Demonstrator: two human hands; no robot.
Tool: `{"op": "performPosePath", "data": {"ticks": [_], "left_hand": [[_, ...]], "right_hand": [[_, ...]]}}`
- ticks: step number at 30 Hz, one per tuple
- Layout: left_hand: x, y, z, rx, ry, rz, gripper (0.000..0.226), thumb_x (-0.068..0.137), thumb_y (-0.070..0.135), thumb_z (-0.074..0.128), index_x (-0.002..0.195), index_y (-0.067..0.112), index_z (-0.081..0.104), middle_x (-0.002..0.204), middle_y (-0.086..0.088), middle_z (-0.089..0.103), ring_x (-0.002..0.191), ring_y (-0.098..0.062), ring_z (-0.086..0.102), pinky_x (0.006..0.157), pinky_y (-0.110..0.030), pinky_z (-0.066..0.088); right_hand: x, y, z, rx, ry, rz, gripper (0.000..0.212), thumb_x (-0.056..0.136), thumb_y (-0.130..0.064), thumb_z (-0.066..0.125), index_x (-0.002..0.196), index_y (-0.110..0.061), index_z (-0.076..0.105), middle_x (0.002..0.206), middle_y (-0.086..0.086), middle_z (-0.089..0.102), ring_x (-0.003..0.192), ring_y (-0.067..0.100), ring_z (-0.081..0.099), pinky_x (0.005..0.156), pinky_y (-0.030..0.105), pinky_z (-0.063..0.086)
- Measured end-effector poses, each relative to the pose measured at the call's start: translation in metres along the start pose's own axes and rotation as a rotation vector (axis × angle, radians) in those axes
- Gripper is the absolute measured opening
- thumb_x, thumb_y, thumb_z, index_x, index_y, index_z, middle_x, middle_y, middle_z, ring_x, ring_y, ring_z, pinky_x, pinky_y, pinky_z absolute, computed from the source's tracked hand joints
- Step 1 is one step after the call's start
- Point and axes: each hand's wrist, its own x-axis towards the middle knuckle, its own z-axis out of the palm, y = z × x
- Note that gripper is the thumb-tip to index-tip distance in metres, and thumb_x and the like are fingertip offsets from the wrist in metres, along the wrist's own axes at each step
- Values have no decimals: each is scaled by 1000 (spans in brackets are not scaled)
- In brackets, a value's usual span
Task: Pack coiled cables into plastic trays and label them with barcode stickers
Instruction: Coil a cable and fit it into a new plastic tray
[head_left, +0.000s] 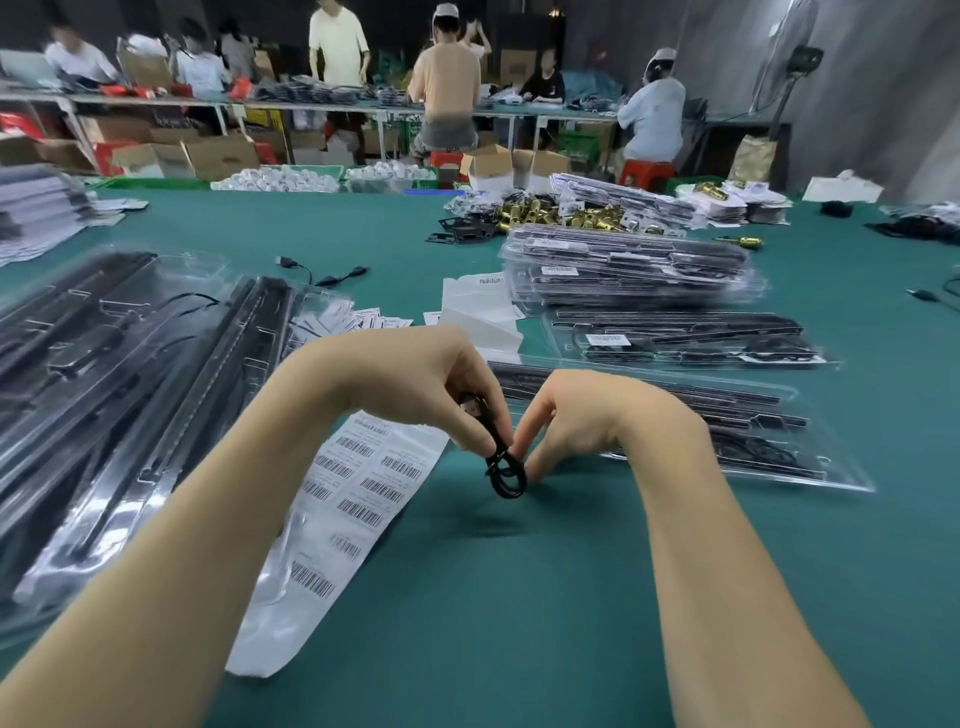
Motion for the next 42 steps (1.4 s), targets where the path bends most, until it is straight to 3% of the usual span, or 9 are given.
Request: {"op": "performPosePath", "data": {"ticks": [5, 10, 16, 22, 26, 30, 33, 37, 42], "left_hand": [[4, -5, 6, -104, -12, -4, 12, 83, 27, 81, 93, 32, 80, 61, 11, 59, 55, -4, 46, 52, -10, 33], [16, -2, 21, -115, 29, -85, 12, 80, 28, 82, 90, 33, 80, 74, 5, 74, 64, -3, 62, 60, -7, 40], [18, 9, 19, -27, 362, -143, 14, 74, 21, 82, 79, 34, 81, 64, 8, 72, 54, 2, 61, 52, -8, 41], [17, 31, 20, 198, 644, -86, 15, 71, 13, 78, 78, 26, 83, 40, 22, 53, 46, 4, 51, 45, -6, 34], [14, 35, 17, 260, 712, -75, 13, 74, 14, 78, 80, 26, 82, 54, 18, 62, 54, 2, 57, 54, -10, 45], [18, 32, 21, 300, 750, -44, 13, 76, 14, 77, 82, 25, 82, 67, 11, 71, 62, -5, 61, 68, -23, 54], [26, 22, 28, 300, 749, -13, 12, 79, 13, 78, 85, 22, 82, 74, 6, 75, 67, -7, 65, 72, -28, 55], [40, 6, 45, 140, 885, 60, 11, 77, 9, 81, 85, 17, 82, 79, 3, 77, 72, -5, 70, 74, -23, 55], [50, -15, 53, -403, 902, -6, 13, 77, 8, 83, 89, 13, 81, 84, 2, 78, 84, -14, 73, 84, -30, 58]], "right_hand": [[-3, 14, 3, 246, 128, -72, 9, 73, -44, 84, 76, -49, 77, 57, -24, 61, 52, -8, 52, 46, 5, 34], [-3, 19, 6, 372, 174, -87, 7, 74, -44, 83, 79, -45, 79, 65, -22, 67, 56, -8, 54, 59, 14, 40], [-7, 29, -1, 610, 262, -121, 10, 77, -35, 84, 86, -31, 81, 82, -5, 77, 72, 4, 61, 67, 21, 49], [-9, 39, -2, 873, 261, -148, 15, 81, -25, 81, 94, -18, 80, 83, 0, 72, 67, 8, 54, 58, 15, 42], [-8, 42, 3, 966, 245, -179, 9, 83, -18, 79, 92, -19, 79, 84, 0, 73, 66, 8, 56, 60, 15, 43], [-7, 43, 7, 1068, 248, -206, 31, 65, -30, 86, 93, -19, 80, 84, -2, 71, 67, 6, 60, 69, 17, 48], [-5, 44, 8, 1091, 244, -193, 33, 63, -28, 86, 94, -16, 80, 84, -2, 71, 67, 5, 61, 64, 14, 49], [-4, 48, 10, 1183, 248, -183, 29, 65, -23, 85, 93, -14, 80, 91, 4, 77, 77, 7, 70, 67, 14, 53], [-3, 47, 10, 1168, 293, -166, 24, 59, -27, 88, 79, -17, 79, 86, 5, 76, 79, 13, 73, 69, 18, 56]]}}
